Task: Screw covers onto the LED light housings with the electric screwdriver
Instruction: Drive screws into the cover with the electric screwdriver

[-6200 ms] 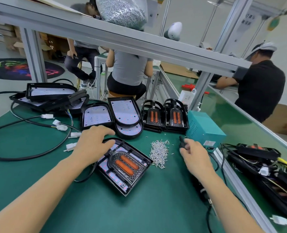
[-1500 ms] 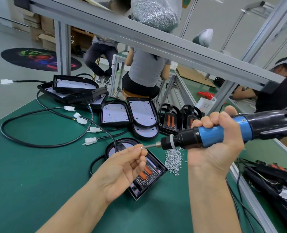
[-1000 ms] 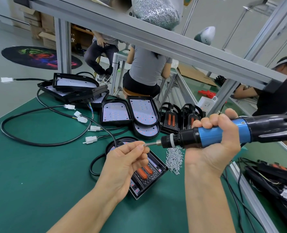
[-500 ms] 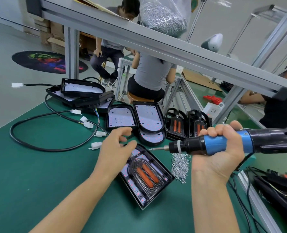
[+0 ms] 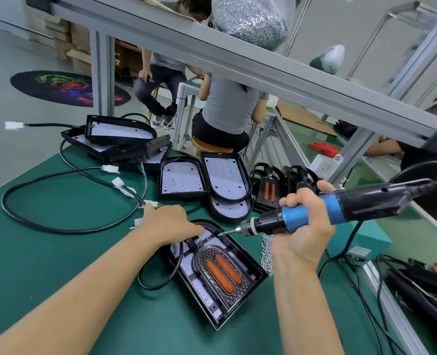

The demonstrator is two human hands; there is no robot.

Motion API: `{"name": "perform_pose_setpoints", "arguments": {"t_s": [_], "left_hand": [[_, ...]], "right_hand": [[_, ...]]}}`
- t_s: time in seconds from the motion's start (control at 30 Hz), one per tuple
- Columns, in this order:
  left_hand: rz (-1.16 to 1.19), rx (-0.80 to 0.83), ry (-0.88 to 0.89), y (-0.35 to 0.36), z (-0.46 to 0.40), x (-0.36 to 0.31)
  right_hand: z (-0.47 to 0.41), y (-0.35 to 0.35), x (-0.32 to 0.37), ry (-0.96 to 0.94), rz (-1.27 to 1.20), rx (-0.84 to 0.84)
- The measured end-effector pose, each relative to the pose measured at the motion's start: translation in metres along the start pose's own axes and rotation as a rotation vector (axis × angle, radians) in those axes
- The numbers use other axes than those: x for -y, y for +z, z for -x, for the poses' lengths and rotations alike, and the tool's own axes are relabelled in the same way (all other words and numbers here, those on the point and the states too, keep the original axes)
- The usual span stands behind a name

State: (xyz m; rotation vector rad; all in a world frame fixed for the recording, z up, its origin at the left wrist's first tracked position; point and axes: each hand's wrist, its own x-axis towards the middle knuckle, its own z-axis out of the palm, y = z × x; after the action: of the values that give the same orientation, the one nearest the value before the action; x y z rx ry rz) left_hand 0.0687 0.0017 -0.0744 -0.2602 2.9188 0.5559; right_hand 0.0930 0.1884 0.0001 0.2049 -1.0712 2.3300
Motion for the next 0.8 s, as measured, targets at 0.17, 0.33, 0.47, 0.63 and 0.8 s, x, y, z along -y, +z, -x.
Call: {"name": "perform_pose_setpoints", "arguments": {"t_s": [0.17,0.33,0.47,0.63,0.8], "left_hand": [[0.082,-0.021,-0.078,0.011,-0.001,-0.001],[0.079,-0.075,-0.081,0.014,-0.002,-0.001],[0.066,-0.088,-0.067,0.014,-0.002,-0.003],[0.088,-0.093,-0.073,0.016,-0.001,-0.004],[0.088,-0.094,-0.076,0.016,0.001,-0.005]], "right_hand": [[-0.001,0.000,-0.015,0.008,0.039,0.023],[-0.001,-0.001,-0.022,0.022,0.072,0.036],[0.000,-0.001,-0.026,0.025,0.098,0.059],[0.000,0.000,-0.028,0.022,0.127,0.083],[0.002,0.004,-0.032,0.028,0.168,0.099]]}}
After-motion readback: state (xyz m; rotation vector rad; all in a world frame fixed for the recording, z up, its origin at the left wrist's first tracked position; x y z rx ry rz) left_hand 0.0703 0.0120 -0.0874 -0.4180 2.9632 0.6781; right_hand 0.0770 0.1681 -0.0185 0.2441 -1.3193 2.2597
